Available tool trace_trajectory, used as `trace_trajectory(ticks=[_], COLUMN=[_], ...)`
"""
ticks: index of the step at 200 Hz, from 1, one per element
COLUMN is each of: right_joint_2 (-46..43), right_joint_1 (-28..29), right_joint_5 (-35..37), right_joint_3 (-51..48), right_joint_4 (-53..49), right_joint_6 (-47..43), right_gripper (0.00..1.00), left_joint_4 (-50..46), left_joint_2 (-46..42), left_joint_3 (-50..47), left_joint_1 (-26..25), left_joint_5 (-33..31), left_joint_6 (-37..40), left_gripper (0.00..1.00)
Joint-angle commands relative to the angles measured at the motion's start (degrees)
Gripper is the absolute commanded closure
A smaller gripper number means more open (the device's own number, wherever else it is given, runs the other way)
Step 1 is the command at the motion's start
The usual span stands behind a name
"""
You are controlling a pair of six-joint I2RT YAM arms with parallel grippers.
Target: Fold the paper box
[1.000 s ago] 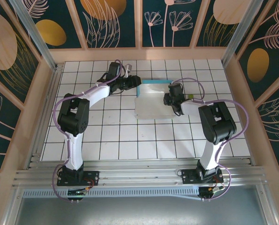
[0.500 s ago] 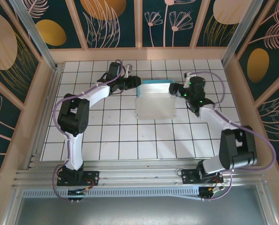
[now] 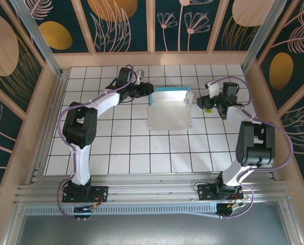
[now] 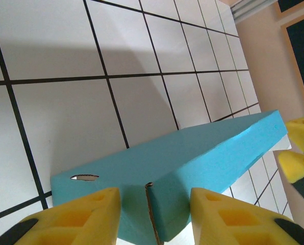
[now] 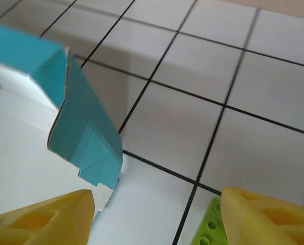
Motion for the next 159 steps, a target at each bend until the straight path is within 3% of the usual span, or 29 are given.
trace_trajectory(ticks=[1,27,83,159], right_joint_2=[3.91,8.39,11.49,14.47], right_joint_1=[0.43,0.89,2.88,5.86], right_joint_5=[-4.34,-3.59,-10.29,-9.27], right_joint_3=[5.49,10.15,13.23,15.09], right_joint_4=[-3.89,-6.33,-12.59,-11.33], right_joint_6=[-13.61,-15.94,-22.02,-19.08], right_gripper=[0.35,0.4,0.45,0.47], left_joint_4=[-3.3,-3.38,-3.91,-4.09], left_joint_2=[-0.78,-0.74,0.09,0.62], left_joint_3=[0.94,1.13,2.75,3.64], left_joint_1=[-0.53,-0.53,-0.53,-0.53], left_joint_5=[-0.35,-0.25,-0.09,0.27], left_joint_6=[1.33,1.33,1.3,0.97], left_gripper=[0.6,0.6,0.6,0.6])
